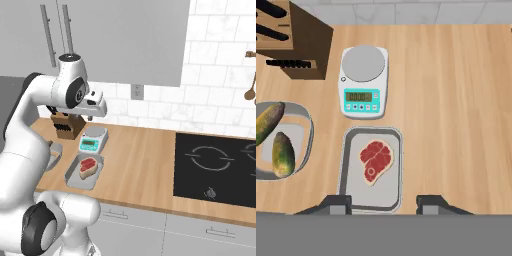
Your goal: Take the meat container that has the steak and place it on the second highest rack of the freezer. Then take the vegetable container that has the cucumbers and place it on the highest rack of the freezer.
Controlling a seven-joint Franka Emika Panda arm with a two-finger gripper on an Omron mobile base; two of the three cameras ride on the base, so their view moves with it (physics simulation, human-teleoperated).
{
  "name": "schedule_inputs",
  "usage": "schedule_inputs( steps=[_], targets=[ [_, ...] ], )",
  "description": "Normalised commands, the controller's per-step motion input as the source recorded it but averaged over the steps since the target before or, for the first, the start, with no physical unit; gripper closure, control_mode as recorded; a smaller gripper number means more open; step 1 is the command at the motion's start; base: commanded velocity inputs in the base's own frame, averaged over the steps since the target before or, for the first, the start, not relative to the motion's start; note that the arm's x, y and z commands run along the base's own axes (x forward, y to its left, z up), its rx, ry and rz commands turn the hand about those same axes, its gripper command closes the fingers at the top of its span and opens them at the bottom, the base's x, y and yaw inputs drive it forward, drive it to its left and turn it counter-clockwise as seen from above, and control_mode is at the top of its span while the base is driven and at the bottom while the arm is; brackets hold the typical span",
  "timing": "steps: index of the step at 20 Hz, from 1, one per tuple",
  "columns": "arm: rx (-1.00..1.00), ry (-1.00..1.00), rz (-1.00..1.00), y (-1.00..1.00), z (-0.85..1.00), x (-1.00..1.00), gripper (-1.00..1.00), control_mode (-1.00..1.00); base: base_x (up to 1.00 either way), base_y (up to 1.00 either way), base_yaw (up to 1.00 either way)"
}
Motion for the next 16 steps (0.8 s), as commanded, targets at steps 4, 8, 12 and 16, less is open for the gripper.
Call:
schedule_inputs(
  steps=[4, 8, 12, 16],
  targets=[
    [0.00, 0.00, 0.00, 0.03, 0.00, -0.26, -1.00, -1.00, 0.00, 0.00, 0.00],
    [0.00, 0.00, 0.01, 0.11, -0.22, -0.51, -1.00, -1.00, 0.00, 0.00, 0.00],
    [-0.06, 0.02, 0.02, 0.35, -0.54, -0.53, -1.00, -1.00, 0.00, 0.00, 0.00],
    [-0.03, 0.02, 0.00, 0.36, -0.74, -0.35, -1.00, -1.00, 0.00, 0.00, 0.00]
  ],
)
